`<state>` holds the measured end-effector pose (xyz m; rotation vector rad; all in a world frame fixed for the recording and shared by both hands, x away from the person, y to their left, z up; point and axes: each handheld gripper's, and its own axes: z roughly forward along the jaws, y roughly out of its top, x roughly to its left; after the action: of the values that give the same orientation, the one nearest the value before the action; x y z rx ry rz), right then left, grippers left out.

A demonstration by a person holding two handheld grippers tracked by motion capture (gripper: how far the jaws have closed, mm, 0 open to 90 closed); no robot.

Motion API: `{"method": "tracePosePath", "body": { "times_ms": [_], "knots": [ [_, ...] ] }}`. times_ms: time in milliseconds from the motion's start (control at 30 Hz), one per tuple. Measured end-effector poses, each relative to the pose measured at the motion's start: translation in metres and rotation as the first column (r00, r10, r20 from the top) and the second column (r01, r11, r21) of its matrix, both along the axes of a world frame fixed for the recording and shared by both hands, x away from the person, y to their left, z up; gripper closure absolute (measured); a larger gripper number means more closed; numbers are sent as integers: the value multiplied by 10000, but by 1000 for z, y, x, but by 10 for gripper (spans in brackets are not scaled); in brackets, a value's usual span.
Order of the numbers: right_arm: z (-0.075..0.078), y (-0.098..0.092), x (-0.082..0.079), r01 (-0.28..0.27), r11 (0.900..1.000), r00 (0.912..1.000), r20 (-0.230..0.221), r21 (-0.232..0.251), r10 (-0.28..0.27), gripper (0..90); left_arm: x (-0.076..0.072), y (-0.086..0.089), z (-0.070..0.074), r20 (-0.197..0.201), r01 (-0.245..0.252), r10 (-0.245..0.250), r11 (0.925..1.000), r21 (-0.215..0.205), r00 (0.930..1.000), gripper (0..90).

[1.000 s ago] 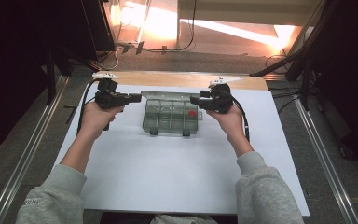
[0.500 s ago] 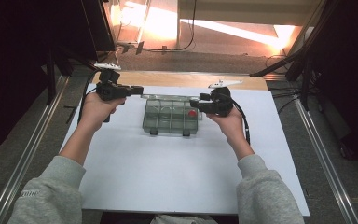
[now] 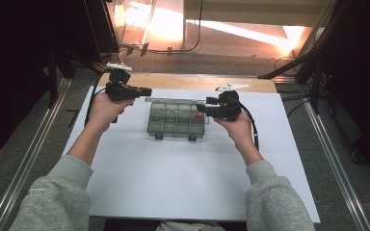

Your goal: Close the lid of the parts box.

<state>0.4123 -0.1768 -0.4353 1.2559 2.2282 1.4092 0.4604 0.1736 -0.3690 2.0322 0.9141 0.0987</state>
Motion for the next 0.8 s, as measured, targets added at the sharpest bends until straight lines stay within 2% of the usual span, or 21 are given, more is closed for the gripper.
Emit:
{"method": "tracePosePath", "body": {
  "times_ms": [67, 267, 600, 700, 800],
  "knots": [
    [0, 0, 0, -8, 10000, 10000, 27, 12, 8, 410, 0, -1, -1, -5, -18, 18, 10000, -35, 10000, 847],
    [1, 1, -3, -15, 10000, 10000, 32, 11, 15, 381, -1, -4, -5, -30, 108, -107, 9997, 221, 9999, 847],
    [3, 0, -6, -96, 10000, 9999, -43, 26, 96, 329, -1, -1, -13, -116, -9, 8, 10000, -30, 9999, 846],
    [4, -1, -7, -217, 9994, 9992, -315, 276, 226, 315, -1, -2, -13, -78, -11, 12, 10000, 34, 10000, 846],
    [7, -1, -10, -247, 9988, 9991, -336, 419, 261, 310, -2, -2, -13, -58, 12, -12, 10000, 46, 10000, 846]
  ]
}}
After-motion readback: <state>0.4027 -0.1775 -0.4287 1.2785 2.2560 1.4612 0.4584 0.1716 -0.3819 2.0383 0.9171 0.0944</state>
